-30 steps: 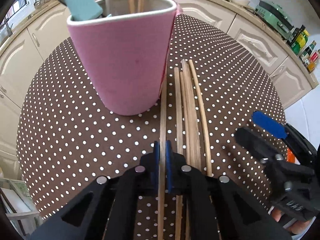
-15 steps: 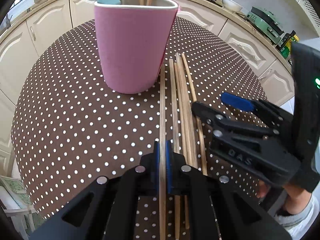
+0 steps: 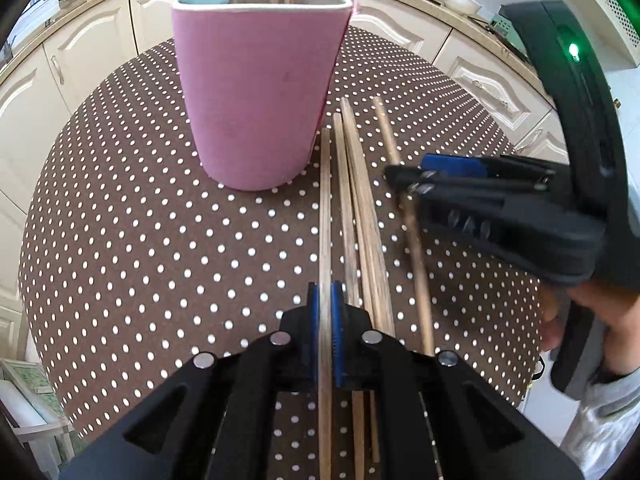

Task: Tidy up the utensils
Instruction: 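Grasp a wooden chopstick with the left tool while the right tool grasps another chopstick, then drop the chopstick into the pink cup with the left tool while the right tool does likewise, then open both tools and move them back down toward the chopstick pile, then grasp a wooden chopstick with the left tool while the right tool grasps another chopstick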

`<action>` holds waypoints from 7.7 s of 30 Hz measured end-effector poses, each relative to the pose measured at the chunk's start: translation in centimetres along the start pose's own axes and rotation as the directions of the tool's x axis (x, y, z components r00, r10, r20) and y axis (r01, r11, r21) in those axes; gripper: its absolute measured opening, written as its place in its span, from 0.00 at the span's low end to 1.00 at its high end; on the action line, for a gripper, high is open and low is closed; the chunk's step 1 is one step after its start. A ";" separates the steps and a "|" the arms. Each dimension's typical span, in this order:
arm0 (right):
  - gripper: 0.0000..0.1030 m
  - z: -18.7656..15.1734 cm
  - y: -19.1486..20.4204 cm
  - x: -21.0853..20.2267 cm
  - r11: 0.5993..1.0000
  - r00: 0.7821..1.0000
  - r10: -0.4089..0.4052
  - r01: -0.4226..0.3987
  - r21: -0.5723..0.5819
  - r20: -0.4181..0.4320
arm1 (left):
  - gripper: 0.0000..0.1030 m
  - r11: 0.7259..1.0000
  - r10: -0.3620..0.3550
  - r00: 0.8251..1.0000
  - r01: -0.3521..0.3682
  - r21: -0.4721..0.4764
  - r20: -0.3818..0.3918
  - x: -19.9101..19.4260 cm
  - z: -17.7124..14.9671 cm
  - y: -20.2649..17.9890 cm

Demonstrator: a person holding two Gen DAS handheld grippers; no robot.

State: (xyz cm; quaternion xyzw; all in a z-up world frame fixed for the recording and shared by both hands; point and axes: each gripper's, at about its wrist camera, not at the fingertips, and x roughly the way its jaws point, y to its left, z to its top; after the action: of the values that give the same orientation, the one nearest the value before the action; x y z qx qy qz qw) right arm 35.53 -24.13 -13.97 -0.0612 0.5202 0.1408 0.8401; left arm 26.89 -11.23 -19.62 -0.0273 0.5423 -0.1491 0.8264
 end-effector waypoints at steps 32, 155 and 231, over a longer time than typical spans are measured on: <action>0.06 -1.6 -7.3 -14.5 0.905 0.715 0.348 -0.424 -0.020 0.607 | 0.06 0.989 -0.137 0.734 0.065 0.132 0.666 -16.1 -0.8 -1.7; 0.61 -7.7 -1.4 -12.7 0.972 0.758 0.123 -0.223 0.077 0.640 | 0.69 0.991 0.134 0.927 -0.131 -0.032 0.349 -9.6 -1.5 2.2; 0.48 -2.0 2.7 -1.7 0.998 0.997 0.031 -0.035 -0.060 -0.064 | 0.08 0.988 0.090 0.995 -0.095 0.120 0.047 -0.9 0.0 0.1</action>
State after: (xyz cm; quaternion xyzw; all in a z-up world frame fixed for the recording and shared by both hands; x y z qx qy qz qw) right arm 32.29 -22.39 -13.30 -0.0826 0.5430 0.1684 0.8185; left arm 26.56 -10.84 -18.84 0.0454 0.5154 -0.1431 0.8437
